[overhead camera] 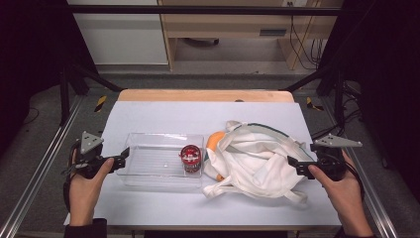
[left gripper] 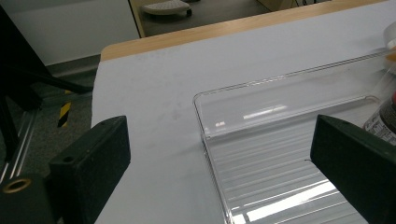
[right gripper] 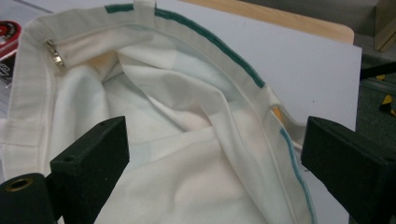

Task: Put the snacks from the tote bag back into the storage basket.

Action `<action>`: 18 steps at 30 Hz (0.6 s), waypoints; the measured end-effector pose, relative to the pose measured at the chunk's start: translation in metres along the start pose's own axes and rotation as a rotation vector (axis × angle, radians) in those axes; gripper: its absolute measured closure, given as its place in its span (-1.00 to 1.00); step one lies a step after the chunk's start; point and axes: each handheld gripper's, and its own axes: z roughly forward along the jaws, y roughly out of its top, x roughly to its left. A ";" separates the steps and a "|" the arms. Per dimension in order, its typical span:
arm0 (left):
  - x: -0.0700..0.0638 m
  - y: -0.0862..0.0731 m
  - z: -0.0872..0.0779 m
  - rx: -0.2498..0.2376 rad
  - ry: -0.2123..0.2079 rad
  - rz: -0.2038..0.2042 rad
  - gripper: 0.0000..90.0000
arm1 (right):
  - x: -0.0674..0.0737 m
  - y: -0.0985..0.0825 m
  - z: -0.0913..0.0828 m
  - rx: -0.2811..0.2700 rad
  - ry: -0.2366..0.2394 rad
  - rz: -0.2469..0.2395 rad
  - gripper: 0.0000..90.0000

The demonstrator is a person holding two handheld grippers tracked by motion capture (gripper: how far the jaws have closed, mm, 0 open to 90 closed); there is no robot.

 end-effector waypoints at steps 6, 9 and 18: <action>0.001 -0.006 0.006 0.021 -0.004 0.005 -0.90 | -0.009 -0.017 0.006 0.008 -0.021 0.035 -0.80; 0.001 -0.009 0.010 0.034 0.001 0.010 -0.90 | -0.014 -0.025 0.009 0.009 -0.022 0.054 -0.81; 0.003 -0.019 0.019 0.050 0.014 0.018 -0.89 | -0.023 -0.048 0.010 -0.026 -0.030 0.094 -0.84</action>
